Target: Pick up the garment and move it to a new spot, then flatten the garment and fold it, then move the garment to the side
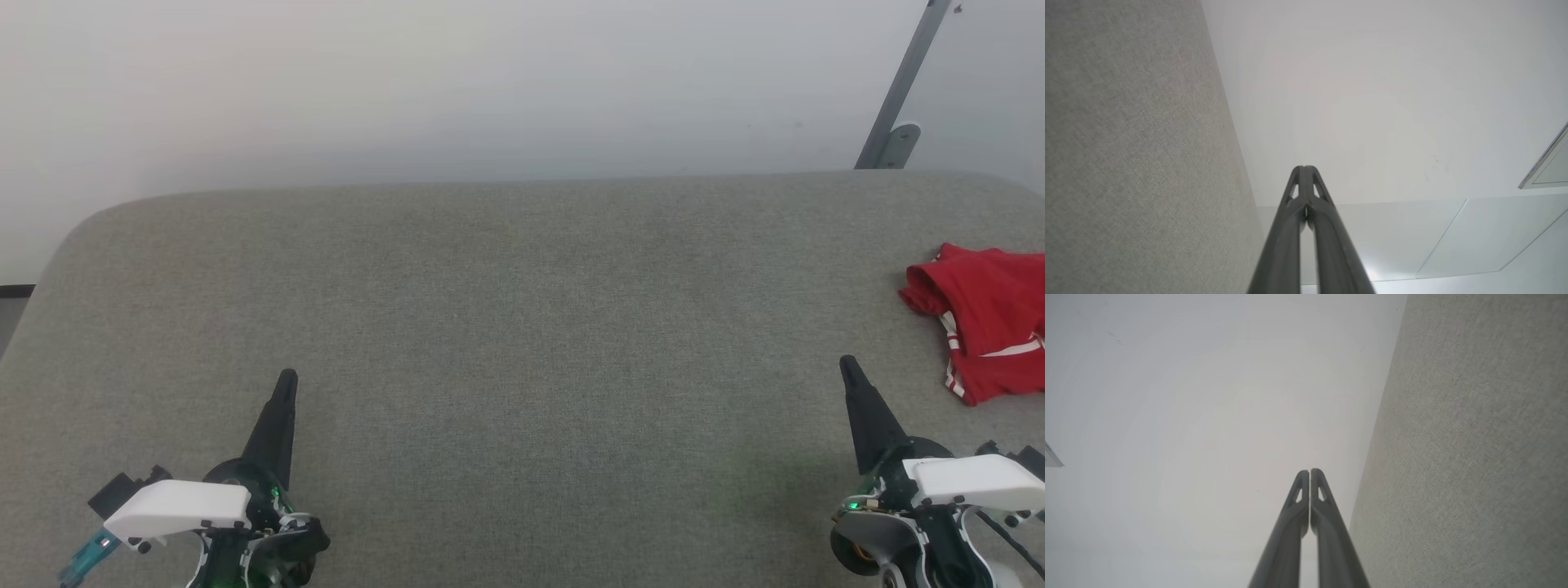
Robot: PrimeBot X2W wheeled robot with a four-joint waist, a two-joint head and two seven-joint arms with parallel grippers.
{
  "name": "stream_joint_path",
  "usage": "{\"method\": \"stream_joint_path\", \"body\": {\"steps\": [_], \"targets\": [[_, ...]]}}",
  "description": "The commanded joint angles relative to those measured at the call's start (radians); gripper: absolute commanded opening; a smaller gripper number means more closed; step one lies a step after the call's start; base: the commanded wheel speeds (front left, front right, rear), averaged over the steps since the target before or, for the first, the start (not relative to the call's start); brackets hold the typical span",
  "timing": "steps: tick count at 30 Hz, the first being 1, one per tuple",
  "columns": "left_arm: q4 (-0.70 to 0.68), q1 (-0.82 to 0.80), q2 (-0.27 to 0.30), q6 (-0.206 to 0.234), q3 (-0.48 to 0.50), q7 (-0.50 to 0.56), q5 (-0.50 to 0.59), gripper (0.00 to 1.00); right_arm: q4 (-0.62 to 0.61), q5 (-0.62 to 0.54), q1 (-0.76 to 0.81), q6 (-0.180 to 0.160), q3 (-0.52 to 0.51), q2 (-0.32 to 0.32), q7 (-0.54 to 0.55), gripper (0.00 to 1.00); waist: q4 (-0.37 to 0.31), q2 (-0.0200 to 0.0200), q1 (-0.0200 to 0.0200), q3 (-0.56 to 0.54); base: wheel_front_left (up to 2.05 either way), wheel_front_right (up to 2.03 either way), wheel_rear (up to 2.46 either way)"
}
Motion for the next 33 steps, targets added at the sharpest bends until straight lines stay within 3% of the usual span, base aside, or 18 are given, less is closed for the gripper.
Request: {"method": "stream_joint_path", "body": {"steps": [1,33], "targets": [[-0.003,-0.011,-0.003,-0.003,0.002,0.003,-0.003,0.00,-0.003,0.004,-0.005,0.000,0.000,0.004,0.003,0.00,0.000,-0.0001,0.0000,0.000,0.00,0.00,0.00],[-0.003,-0.011,-0.003,-0.003,0.002,0.003,-0.003,0.00,-0.003,0.005,-0.005,0.000,0.000,0.004,0.002,0.00,0.000,-0.0001,0.0000,0.000,0.00,0.00,0.00]]}}
